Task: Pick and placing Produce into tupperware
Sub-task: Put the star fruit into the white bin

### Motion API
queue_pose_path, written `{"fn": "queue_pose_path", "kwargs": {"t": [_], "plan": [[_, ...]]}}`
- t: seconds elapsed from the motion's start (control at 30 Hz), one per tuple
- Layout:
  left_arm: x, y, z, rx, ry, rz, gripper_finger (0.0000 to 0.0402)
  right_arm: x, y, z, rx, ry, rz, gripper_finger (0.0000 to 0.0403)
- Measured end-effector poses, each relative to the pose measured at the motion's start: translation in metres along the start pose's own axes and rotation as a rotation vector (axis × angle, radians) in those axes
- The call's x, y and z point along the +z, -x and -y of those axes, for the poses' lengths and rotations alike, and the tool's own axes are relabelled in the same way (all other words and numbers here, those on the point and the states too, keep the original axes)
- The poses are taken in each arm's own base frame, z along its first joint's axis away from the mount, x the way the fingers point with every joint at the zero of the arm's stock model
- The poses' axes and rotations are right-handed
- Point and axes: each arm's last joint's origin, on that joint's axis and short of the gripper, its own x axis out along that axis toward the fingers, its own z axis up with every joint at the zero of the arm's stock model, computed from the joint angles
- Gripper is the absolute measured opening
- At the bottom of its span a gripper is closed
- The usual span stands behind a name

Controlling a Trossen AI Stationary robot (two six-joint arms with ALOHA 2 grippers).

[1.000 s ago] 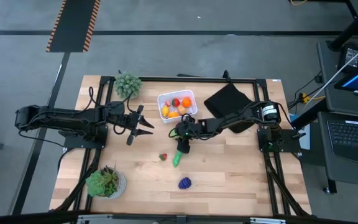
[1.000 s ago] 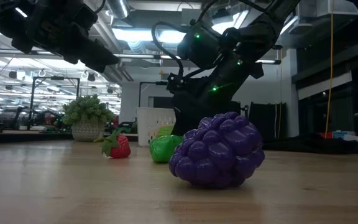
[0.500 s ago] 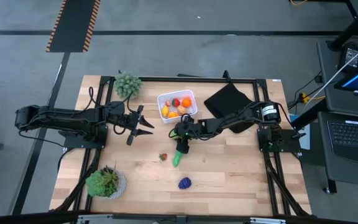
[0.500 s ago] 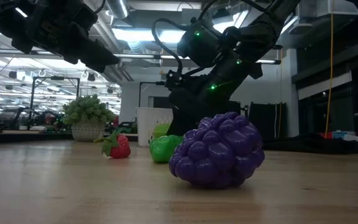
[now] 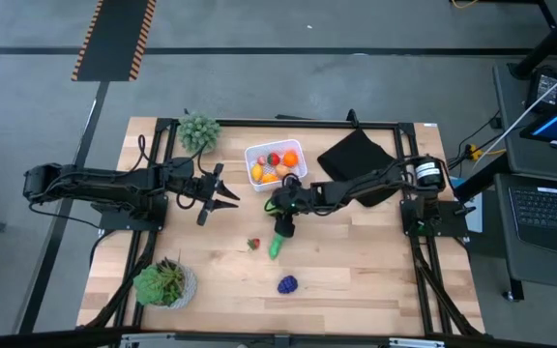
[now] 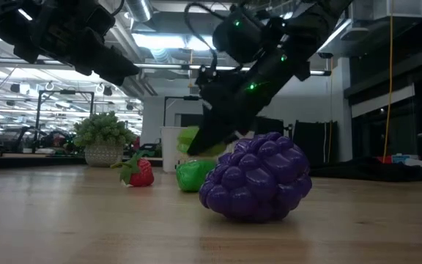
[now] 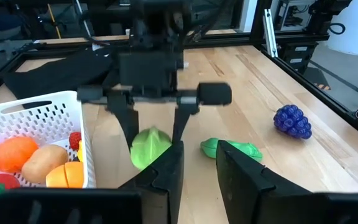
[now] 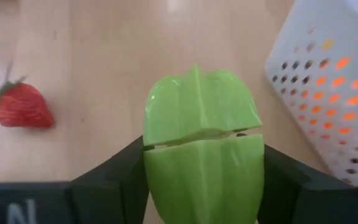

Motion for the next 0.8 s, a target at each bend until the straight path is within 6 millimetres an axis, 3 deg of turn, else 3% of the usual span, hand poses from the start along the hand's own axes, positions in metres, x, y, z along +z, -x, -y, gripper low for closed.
{"fn": "queue_pose_path", "kwargs": {"t": [0.53, 0.8], "plan": [[0.0, 0.0, 0.0, 0.0, 0.003, 0.0, 0.0061, 0.041, 0.072, 0.008, -0.064, 0.094, 0.169, 0.0213], [0.0, 0.0, 0.0, 0.0, 0.005, 0.0, 0.0051, 0.02, 0.098, 0.023, -0.064, 0.048, 0.343, 0.0213]]}}
